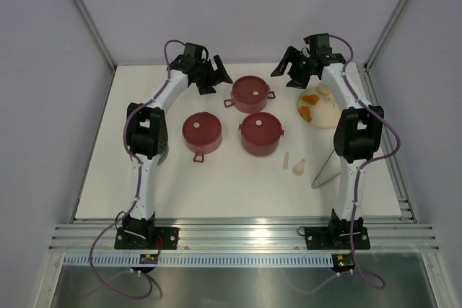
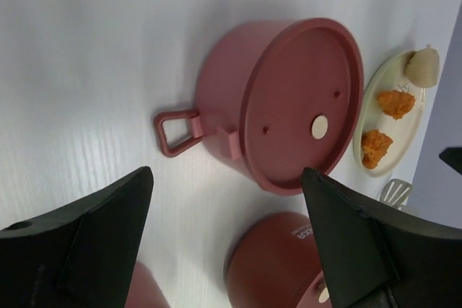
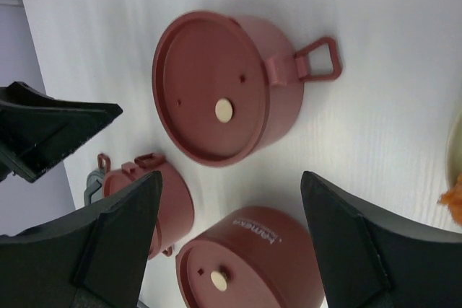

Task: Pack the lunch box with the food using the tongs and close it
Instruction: Pick up the packing box from the center of the board.

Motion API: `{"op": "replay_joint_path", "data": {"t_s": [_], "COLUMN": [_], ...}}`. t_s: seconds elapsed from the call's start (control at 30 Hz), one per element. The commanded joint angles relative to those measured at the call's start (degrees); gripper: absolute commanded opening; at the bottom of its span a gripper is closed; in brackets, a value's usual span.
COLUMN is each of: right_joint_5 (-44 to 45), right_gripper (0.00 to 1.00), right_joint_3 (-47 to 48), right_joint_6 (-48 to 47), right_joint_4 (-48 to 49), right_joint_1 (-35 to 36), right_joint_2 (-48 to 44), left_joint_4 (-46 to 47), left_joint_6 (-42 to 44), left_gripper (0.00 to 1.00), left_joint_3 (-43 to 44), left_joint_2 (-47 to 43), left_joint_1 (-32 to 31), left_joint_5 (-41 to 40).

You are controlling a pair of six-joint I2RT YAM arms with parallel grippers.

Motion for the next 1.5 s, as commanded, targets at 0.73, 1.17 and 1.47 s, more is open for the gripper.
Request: {"op": "replay_joint_path", "data": {"t_s": [0.73,1.17,1.47], "right_joint_5": [-17.41,-20.33,-22.26], "right_gripper": [0.73,0.56,0.53], "right_joint_3": [26.60,27.48,28.01], "right_joint_6": [5.83,5.30,6.01], "right_joint_4": [2.68,3.48,4.01], "right_joint_1": [-2.06,-1.97,-1.80], "right_joint_2": [26.84,29.83,30.80], "left_joint_4": [9.22,9.57,10.09], "left_joint_6": [-4.78,-5.40,-5.57], "left_gripper": [0.75,0.59,0.54], "left_joint_3": [5.17,4.12,3.06], "left_joint_2": [9.39,8.95,8.07], "left_joint_1": [-1.68,-2.21,-2.20], "left_joint_5": [7.21,7.91,8.62]}}
